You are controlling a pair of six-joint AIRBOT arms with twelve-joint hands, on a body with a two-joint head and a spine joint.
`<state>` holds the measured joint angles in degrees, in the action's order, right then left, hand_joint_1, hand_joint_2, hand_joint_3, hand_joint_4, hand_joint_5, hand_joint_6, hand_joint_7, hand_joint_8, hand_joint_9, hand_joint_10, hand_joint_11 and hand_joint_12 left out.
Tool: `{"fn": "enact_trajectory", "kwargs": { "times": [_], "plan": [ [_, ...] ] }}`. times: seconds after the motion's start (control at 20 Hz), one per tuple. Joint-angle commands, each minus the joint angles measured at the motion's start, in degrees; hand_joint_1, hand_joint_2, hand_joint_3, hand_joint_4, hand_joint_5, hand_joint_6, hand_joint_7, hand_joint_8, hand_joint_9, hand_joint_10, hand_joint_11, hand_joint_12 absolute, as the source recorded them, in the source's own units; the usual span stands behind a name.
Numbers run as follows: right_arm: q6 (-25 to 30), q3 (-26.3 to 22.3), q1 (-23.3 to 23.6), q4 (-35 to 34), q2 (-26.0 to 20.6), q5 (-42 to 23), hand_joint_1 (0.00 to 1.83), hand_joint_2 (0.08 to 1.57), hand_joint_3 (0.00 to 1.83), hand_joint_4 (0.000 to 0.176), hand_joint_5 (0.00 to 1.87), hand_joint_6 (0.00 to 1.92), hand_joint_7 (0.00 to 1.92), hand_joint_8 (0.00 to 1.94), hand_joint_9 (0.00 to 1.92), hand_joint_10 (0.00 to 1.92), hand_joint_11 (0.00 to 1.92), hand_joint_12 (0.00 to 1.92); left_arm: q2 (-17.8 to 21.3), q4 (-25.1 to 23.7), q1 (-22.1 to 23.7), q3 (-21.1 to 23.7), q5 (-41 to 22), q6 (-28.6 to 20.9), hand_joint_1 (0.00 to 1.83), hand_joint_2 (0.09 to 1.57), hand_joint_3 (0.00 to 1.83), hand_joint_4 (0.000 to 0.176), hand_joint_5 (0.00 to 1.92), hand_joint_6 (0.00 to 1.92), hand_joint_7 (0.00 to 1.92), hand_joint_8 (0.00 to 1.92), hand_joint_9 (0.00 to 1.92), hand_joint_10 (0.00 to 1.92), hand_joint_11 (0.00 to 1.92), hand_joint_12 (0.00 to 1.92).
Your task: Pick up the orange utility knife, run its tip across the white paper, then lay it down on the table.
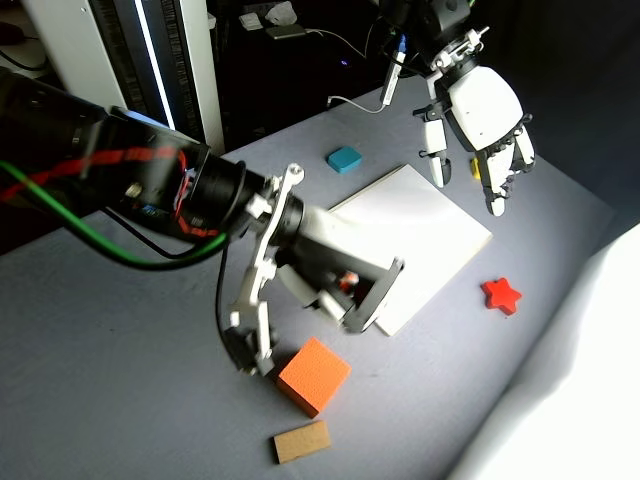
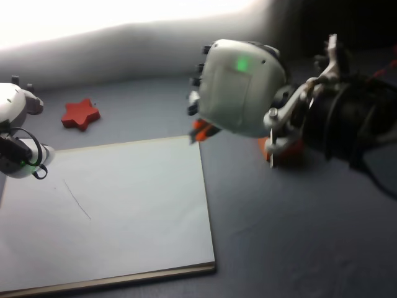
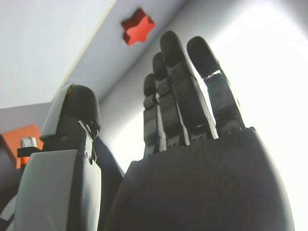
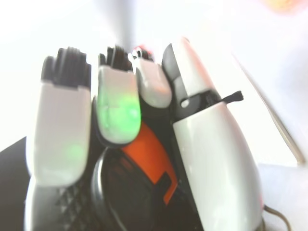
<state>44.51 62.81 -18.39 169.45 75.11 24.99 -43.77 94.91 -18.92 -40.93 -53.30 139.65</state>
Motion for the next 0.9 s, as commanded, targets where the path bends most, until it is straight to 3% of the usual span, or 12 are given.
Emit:
{"fn": "enact_trajectory", "kwargs": {
  "times": [0.0,0.1,0.25,0.4,0.5,0.7,0.85],
  "plan": [
    [-0.2,-0.1,0.9,3.1,0.0,9.2,1.52,1.38,0.0,0.176,1.35,1.92,1.63,1.94,1.73,1.92,1.77,1.92,0.3,-4.4,0.6,-0.3,-1.7,0.3,0.63,1.31,0.01,0.012,0.33,0.0,0.5,0.0,0.67,0.03,0.13,1.47],
    [1.0,0.0,0.4,3.1,1.0,9.4,1.52,1.38,0.0,0.176,1.35,1.92,1.64,1.94,1.74,1.92,1.78,1.92,0.3,-4.4,0.6,-0.6,-1.4,0.4,0.63,1.32,0.01,0.008,0.34,0.0,0.51,0.0,0.68,0.04,0.13,1.48],
    [2.3,0.2,-2.2,3.1,3.2,14.8,1.53,1.38,0.0,0.176,1.33,1.92,1.64,1.94,1.74,1.92,1.78,1.92,0.3,-4.4,0.6,-0.8,-1.4,0.4,0.65,1.3,0.0,0.011,0.34,0.0,0.51,0.0,0.68,0.04,0.13,1.51],
    [-1.9,1.2,-4.5,3.1,5.8,20.3,1.5,1.38,0.0,0.176,1.34,1.92,1.64,1.94,1.74,1.92,1.77,1.92,0.3,-4.4,0.3,-1.2,-0.8,0.4,0.64,1.31,0.01,0.01,0.35,0.01,0.52,0.01,0.7,0.05,0.14,1.52],
    [-5.7,1.7,-5.5,3.1,6.6,20.6,1.49,1.39,0.0,0.176,1.32,1.92,1.64,1.94,1.74,1.92,1.78,1.92,0.3,-4.4,0.2,-1.9,-0.5,0.4,0.66,1.3,0.0,0.006,0.35,0.01,0.52,0.0,0.7,0.06,0.14,1.52],
    [-7.2,3.1,-5.6,3.1,6.4,15.8,1.49,1.37,0.0,0.176,1.34,1.92,1.62,1.94,1.73,1.92,1.77,1.92,0.3,-4.4,0.2,-2.9,0.3,0.4,0.64,1.31,0.01,0.009,0.34,0.0,0.52,0.0,0.69,0.06,0.13,1.52],
    [11.0,3.4,-3.5,3.1,3.6,6.3,1.5,1.37,0.0,0.176,1.35,1.92,1.62,1.94,1.73,1.92,1.77,1.92,0.4,-4.4,0.0,-3.1,0.9,0.4,0.63,1.32,0.01,0.008,0.34,0.0,0.52,0.0,0.69,0.07,0.13,1.52]
  ]
}}
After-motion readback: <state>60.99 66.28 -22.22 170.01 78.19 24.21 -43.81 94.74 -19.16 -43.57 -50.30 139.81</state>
